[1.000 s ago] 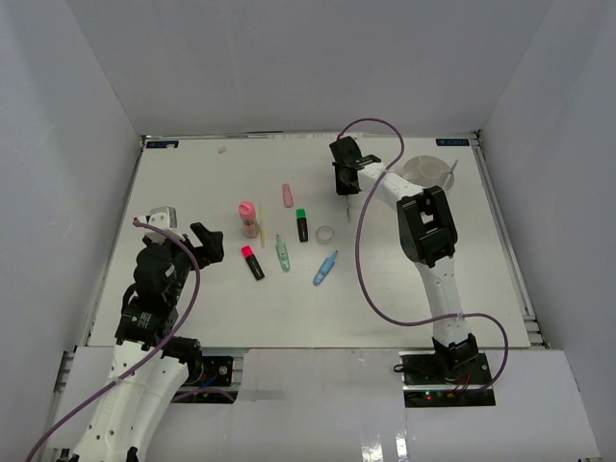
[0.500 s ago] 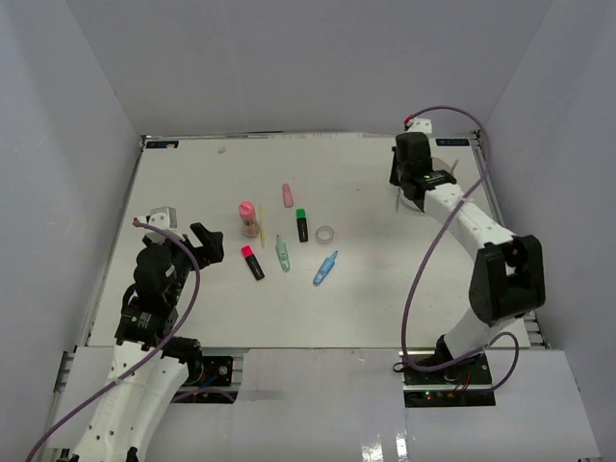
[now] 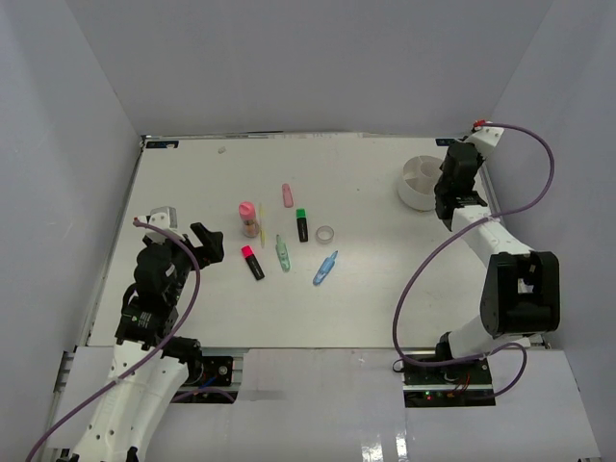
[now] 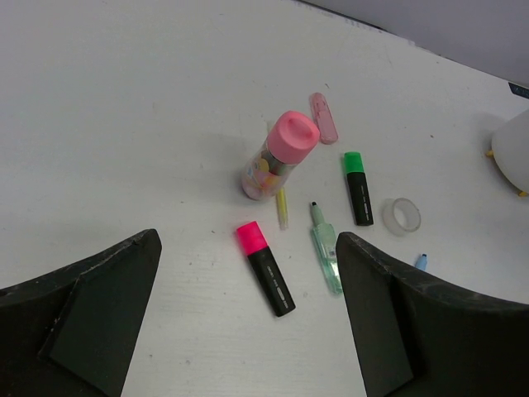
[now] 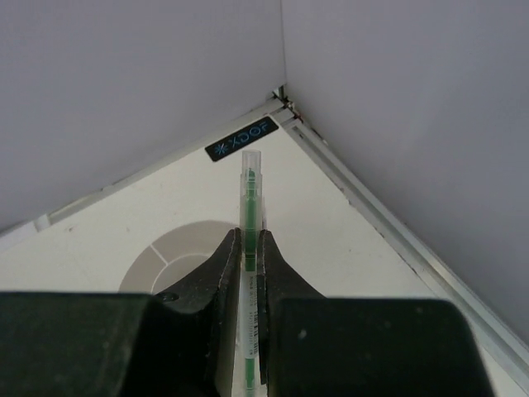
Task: Sort the stationery into containers
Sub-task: Place the pen in the storage box.
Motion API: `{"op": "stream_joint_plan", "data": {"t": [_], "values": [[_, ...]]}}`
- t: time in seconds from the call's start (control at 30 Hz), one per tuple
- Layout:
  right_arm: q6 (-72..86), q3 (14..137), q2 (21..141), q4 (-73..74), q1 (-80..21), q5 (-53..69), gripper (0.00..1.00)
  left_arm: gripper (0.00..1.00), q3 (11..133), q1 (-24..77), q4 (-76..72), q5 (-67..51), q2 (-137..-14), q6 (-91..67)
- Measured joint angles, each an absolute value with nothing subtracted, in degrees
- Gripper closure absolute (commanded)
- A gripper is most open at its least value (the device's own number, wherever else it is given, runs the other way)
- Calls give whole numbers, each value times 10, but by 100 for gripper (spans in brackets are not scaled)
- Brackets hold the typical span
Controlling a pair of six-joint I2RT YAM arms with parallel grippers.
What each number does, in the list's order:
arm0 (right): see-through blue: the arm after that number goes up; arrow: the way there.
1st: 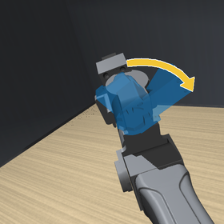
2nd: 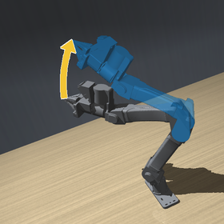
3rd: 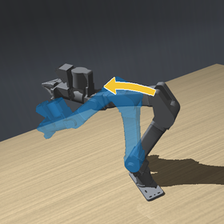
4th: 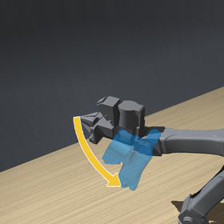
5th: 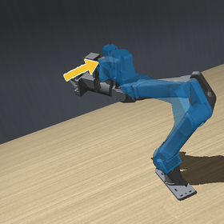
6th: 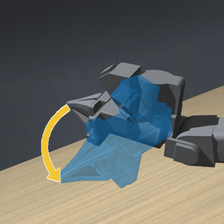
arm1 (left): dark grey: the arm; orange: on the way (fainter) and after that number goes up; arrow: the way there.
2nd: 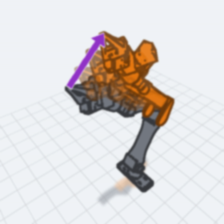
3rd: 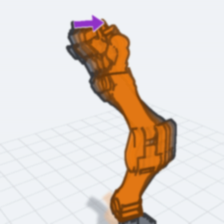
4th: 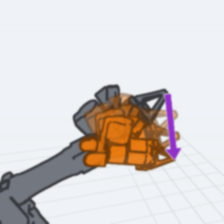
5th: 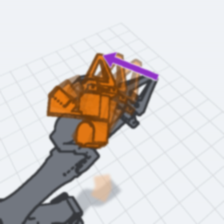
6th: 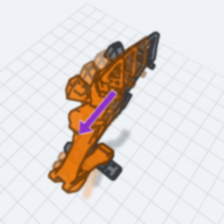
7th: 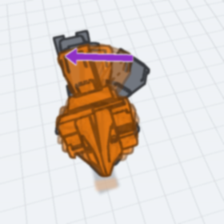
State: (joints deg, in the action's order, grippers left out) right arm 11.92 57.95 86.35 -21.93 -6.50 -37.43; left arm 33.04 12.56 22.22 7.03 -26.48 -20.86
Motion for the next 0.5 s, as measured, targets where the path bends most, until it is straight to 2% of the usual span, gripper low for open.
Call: {"op": "stream_joint_plan", "data": {"t": [0.5], "values": [[24,585,962,-422,-33,-351,92,2,330,126,222,71,-283,-209]]}}
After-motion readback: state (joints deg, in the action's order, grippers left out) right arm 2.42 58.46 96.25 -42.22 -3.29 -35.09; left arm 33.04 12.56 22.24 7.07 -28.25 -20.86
